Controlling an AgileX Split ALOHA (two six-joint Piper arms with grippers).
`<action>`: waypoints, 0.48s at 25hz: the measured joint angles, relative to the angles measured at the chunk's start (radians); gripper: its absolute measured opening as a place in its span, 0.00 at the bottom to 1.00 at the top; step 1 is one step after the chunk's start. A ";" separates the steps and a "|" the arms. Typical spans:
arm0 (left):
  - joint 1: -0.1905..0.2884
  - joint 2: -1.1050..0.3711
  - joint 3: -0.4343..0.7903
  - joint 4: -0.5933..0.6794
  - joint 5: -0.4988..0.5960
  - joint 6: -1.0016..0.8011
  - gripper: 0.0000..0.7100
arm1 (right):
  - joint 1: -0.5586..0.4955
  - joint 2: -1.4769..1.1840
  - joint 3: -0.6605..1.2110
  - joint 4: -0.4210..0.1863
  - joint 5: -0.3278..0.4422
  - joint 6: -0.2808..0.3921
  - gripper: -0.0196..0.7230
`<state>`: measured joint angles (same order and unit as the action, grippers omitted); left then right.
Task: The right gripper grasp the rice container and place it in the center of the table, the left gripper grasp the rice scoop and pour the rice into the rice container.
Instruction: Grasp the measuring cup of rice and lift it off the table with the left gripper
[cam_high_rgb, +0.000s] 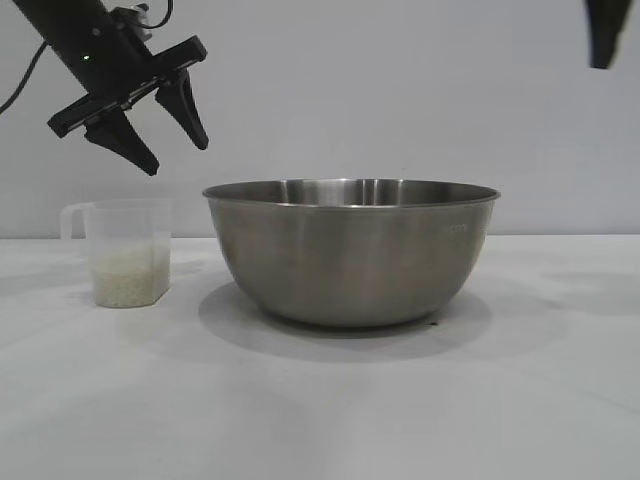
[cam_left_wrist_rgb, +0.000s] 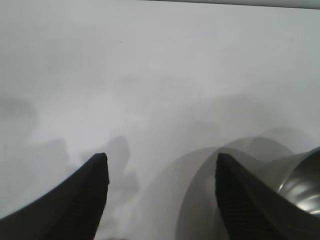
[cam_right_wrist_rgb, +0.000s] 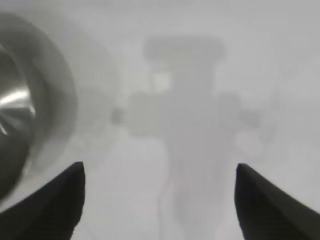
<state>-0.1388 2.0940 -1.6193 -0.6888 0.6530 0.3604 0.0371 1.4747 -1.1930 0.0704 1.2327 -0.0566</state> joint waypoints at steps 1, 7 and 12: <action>0.000 0.000 0.000 0.000 0.002 0.000 0.57 | 0.000 -0.044 0.039 -0.005 0.000 0.002 0.77; 0.000 0.000 0.000 0.000 0.002 0.000 0.57 | 0.000 -0.314 0.246 -0.054 -0.005 0.013 0.77; 0.000 0.000 0.000 0.000 0.002 0.000 0.57 | 0.000 -0.564 0.398 -0.061 0.000 0.041 0.77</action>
<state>-0.1388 2.0940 -1.6193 -0.6888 0.6547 0.3604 0.0371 0.9109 -0.7952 0.0092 1.2323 -0.0160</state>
